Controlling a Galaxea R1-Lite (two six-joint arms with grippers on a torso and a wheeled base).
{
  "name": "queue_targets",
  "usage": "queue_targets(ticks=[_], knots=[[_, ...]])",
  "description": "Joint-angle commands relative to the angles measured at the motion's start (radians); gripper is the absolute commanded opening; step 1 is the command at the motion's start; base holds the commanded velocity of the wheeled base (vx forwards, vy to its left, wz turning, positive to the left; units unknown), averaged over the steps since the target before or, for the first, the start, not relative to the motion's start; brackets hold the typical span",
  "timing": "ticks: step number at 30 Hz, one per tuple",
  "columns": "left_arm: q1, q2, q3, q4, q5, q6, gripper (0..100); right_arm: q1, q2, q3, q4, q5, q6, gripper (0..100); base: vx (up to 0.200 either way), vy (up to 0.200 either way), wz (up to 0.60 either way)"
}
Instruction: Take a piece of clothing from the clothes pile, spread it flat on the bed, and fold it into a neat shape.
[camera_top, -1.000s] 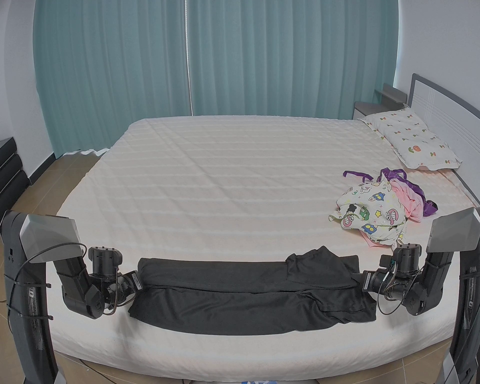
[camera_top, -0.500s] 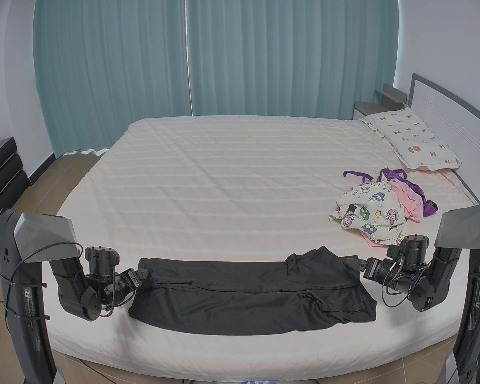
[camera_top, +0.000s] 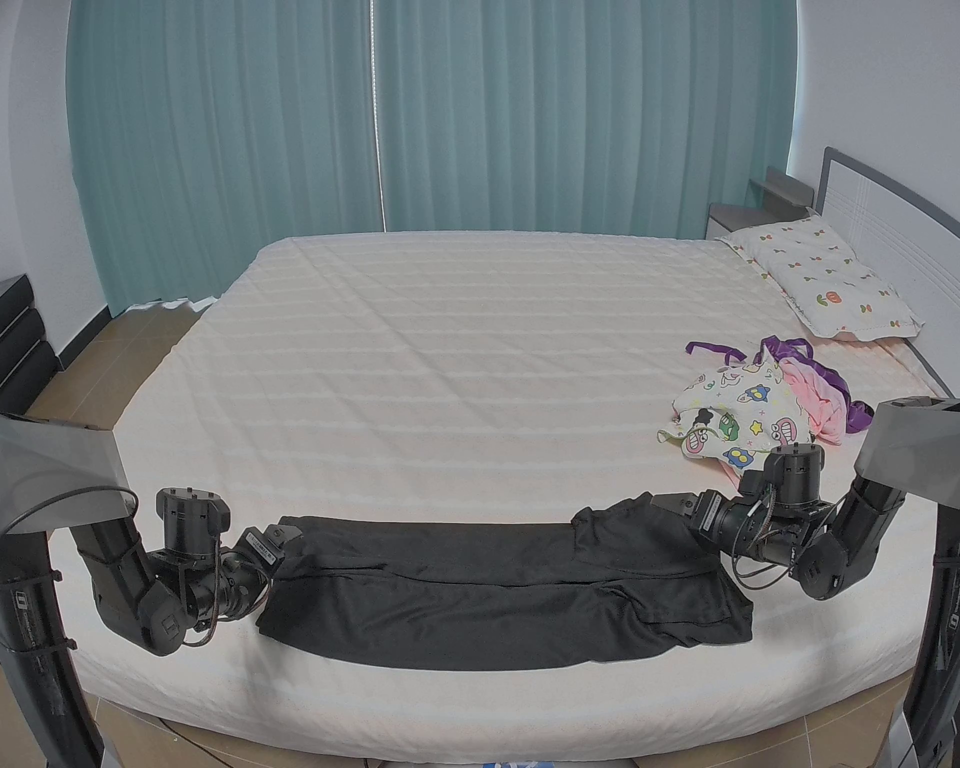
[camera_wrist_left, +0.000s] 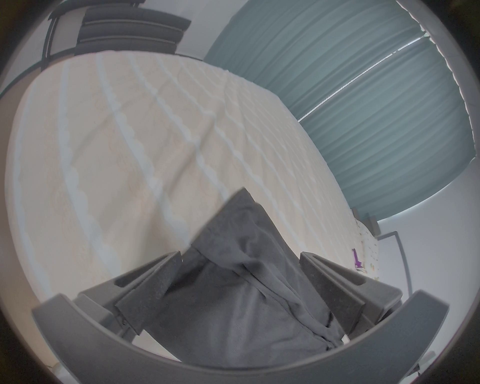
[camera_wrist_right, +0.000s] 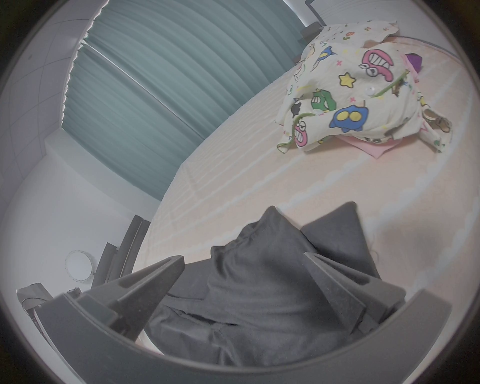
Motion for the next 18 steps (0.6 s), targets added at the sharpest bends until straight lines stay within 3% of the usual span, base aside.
queue_targets(ticks=[1,18], knots=[[-0.018,-0.007,0.012,-0.003,-0.028,-0.021,100,-0.016,0.058,-0.053,-0.001,0.016,0.0,100,0.0,0.0,0.0],[-0.026,0.014,0.012,-0.012,-0.029,-0.021,100,-0.022,0.113,-0.07,-0.003,0.036,-0.002,100,0.0,0.0,0.0]])
